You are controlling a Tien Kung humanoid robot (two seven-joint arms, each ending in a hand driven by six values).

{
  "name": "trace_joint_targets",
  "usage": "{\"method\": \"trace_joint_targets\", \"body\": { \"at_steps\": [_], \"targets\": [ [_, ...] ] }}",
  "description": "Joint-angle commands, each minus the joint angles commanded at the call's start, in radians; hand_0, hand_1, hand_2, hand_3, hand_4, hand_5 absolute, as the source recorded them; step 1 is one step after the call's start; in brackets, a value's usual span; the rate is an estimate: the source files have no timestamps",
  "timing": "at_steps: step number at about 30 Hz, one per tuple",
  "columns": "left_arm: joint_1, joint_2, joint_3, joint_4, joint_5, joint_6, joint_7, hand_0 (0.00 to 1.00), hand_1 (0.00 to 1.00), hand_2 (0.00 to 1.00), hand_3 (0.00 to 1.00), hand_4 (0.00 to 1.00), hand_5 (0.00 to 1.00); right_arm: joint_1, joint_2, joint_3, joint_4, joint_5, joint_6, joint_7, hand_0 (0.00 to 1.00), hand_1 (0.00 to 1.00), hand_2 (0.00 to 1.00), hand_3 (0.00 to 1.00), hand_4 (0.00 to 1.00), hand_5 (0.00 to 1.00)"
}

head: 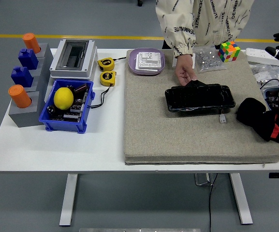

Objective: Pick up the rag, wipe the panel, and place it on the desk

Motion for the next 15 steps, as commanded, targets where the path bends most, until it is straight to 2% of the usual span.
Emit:
{"method": "trace_joint_targets", "body": {
  "at_steps": [2, 3, 6, 15],
  "targets": [
    [-0.001, 0.0, 0.0, 0.0, 0.0, 0.0, 0.0, 0.634, 0.658, 0.684, 0.574, 0.612, 0.509, 0.005, -0.002, -0.014, -0.004, -0.039, 0.011, -0.003, 0.731, 0.685, 0.755, 0.748, 0.998, 0.601],
    [-0.001, 0.0, -0.001, -0.001, 0.0, 0.0, 0.0, 0.634, 0.657, 0.684, 0.574, 0.612, 0.511, 0.009, -0.003, -0.022, -0.007, -0.078, 0.018, -0.005, 0.743, 0.695, 0.779, 0.785, 0.998, 0.607],
    [-0.001, 0.0, -0.003, 0.001, 0.001, 0.0, 0.0, 0.634, 0.657, 0.684, 0.574, 0.612, 0.511, 0.021, -0.004, -0.058, -0.021, -0.208, 0.049, -0.017, 0.743, 0.695, 0.779, 0.785, 0.998, 0.607],
    [0.0, -0.001, -0.009, 0.003, 0.002, 0.0, 0.0, 0.634, 0.658, 0.684, 0.574, 0.611, 0.509, 0.054, -0.014, -0.146, -0.072, -0.585, 0.081, -0.021, 0.763, 0.726, 0.811, 0.821, 0.998, 0.607]
  ]
}}
